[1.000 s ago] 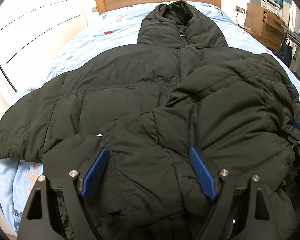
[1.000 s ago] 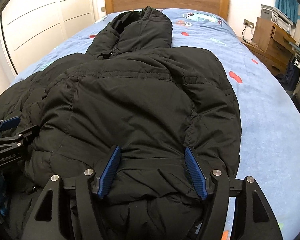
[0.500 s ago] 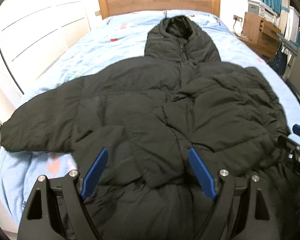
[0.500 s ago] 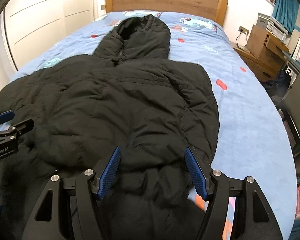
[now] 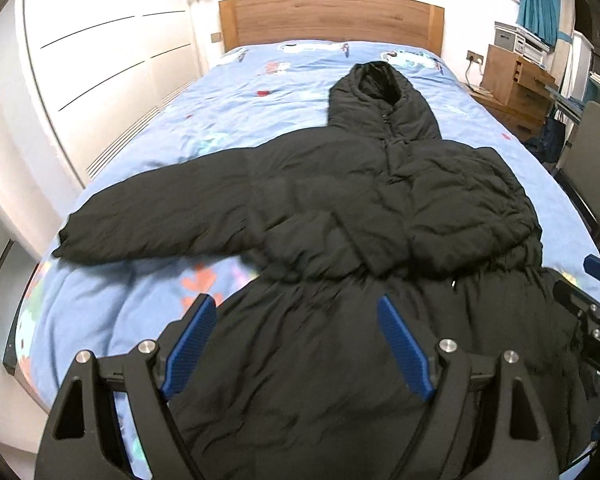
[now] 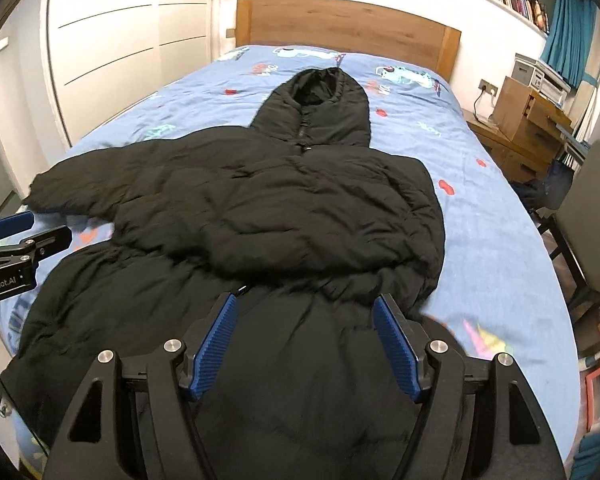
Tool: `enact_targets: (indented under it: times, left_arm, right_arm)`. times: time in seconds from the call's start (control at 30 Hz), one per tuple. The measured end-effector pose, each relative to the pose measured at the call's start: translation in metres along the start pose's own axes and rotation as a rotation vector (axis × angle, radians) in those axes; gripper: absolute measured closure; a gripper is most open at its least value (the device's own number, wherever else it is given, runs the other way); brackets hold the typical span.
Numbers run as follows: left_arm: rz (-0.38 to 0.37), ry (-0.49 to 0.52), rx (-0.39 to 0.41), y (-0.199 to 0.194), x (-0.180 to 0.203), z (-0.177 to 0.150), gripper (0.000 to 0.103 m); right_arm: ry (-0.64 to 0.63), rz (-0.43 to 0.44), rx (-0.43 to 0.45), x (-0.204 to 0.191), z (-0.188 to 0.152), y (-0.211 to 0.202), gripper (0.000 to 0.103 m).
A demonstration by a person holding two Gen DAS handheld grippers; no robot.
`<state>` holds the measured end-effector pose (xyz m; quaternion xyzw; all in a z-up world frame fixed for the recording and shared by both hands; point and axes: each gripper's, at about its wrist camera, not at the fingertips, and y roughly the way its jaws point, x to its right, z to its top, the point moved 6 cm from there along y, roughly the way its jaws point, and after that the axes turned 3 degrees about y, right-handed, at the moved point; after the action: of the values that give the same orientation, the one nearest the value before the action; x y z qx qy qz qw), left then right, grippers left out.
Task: Fold large clothes
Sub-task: 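Grasp the cuff of the other sleeve with the left tool and lift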
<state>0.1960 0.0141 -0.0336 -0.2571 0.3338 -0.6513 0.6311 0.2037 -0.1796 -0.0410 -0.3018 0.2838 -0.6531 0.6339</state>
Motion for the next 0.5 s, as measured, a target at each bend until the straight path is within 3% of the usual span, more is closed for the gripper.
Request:
enact_targets:
  times: [0.23, 0.5]
  left_arm:
    - [0.005, -0.063, 0.001, -0.029, -0.037, -0.023, 0.020]
    - [0.019, -0.155, 0.002, -0.027, -0.083, -0.026, 0.020]
  right_arm:
    - [-0.044, -0.003, 0.039, -0.023, -0.014, -0.041, 0.032]
    - [-0.086, -0.023, 0.078, -0.039, -0.008, -0.064, 0.031]
